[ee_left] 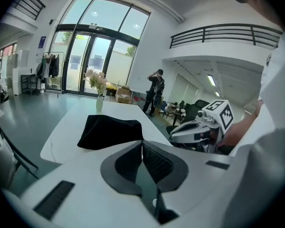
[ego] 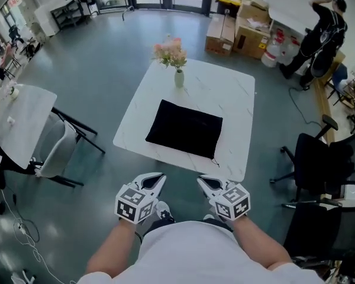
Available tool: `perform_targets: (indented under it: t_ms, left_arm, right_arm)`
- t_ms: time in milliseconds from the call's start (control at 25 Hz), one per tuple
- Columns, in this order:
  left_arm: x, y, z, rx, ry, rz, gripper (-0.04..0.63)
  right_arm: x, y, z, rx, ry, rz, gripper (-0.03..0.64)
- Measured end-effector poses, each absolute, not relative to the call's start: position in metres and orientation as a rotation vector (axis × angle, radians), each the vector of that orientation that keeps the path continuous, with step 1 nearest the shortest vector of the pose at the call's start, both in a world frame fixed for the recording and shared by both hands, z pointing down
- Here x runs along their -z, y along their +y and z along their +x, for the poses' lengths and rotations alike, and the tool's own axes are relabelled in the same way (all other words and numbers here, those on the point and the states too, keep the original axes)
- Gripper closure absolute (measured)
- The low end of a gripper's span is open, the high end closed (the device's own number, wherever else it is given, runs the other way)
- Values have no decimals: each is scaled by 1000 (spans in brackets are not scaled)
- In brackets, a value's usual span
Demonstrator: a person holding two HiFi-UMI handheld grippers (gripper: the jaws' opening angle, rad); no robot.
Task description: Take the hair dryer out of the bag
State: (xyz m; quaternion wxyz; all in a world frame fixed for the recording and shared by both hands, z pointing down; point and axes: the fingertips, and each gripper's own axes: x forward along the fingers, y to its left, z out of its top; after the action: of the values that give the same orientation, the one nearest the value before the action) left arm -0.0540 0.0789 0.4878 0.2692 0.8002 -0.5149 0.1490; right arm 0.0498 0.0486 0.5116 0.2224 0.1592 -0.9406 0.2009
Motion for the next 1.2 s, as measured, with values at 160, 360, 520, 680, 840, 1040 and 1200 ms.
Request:
perform_targets:
  t_ms: [160,360,520,680,840,1040,1200]
  left_arm:
    - [-493,69,-80,-427,-1297,2204,578]
    - [-508,64,-96,-471,-1183,2264,578]
    - [-512,58,-103,-466,-1133,2281,578]
    - [-514,50,-97,-481,-1078,2314,578]
    - [-513,37,-95,-492,-1062,2333,578]
    - [-514,22,-95,-517,-1072,2324,578]
    - [-516,4,-100,-544,-1119,2294,578]
  right_arm:
    - [-517,48,32,-595,-2563,557,601]
    - [-521,46,17,-653,-2538,688,601]
    - [-524,51,11,-667,-2503,734,601]
    - [-522,48,18,-668,-2481,784,601]
    - [-523,36,20,-672,-2473,804,601]
    - [-526,12,14,-669,-2489,771,601]
    - [-525,-17,11,-653,-2519,735,601]
